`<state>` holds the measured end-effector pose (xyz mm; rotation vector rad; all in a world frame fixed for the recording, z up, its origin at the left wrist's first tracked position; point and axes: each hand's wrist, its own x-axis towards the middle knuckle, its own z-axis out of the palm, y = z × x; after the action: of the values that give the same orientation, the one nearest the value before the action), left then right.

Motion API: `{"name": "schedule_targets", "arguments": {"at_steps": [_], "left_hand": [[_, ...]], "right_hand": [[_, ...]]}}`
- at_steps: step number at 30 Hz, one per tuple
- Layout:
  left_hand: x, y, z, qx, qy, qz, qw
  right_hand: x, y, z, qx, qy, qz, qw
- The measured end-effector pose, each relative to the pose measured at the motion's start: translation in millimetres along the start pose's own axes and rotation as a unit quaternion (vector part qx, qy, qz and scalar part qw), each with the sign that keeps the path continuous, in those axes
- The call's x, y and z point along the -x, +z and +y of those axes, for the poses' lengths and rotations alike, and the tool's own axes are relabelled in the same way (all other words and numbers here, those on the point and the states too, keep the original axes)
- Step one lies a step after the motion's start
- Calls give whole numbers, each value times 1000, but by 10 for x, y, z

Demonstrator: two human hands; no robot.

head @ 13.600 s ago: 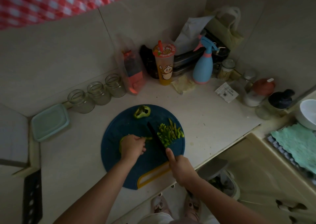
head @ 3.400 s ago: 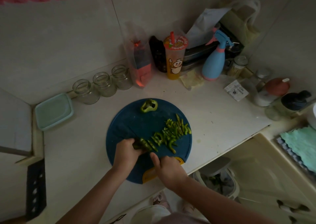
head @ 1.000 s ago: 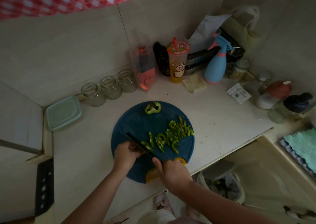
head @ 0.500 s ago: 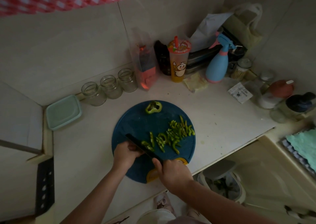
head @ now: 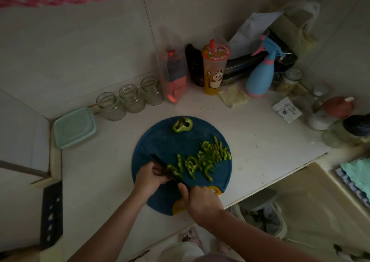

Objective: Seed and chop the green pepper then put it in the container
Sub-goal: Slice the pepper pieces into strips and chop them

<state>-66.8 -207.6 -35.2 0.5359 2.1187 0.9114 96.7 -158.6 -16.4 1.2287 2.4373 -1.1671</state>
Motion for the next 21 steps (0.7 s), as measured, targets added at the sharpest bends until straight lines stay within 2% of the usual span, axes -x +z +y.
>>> {"name": "schedule_targets", "arguments": {"at_steps": [10,13,16,18,21], "left_hand": [[-40,-1,-19,-39,26,-6,999],[-26,-16,-24,-45,36,-7,998],[-7,-17,-30,-22,26,-10,999],[8,-12,-28,7,14,-8,1000],[18,-13,-29,37,2,-6,999]], "right_hand": [[-221,73,-148,19,42,9,999],[-326,63,-178,-43,58,-17,997],[-335,-7,-67,-179,106,-12,978],[-272,-43,8,-192,96,-8,977],[-153,-66,119,-145,64,-34,987]]}}
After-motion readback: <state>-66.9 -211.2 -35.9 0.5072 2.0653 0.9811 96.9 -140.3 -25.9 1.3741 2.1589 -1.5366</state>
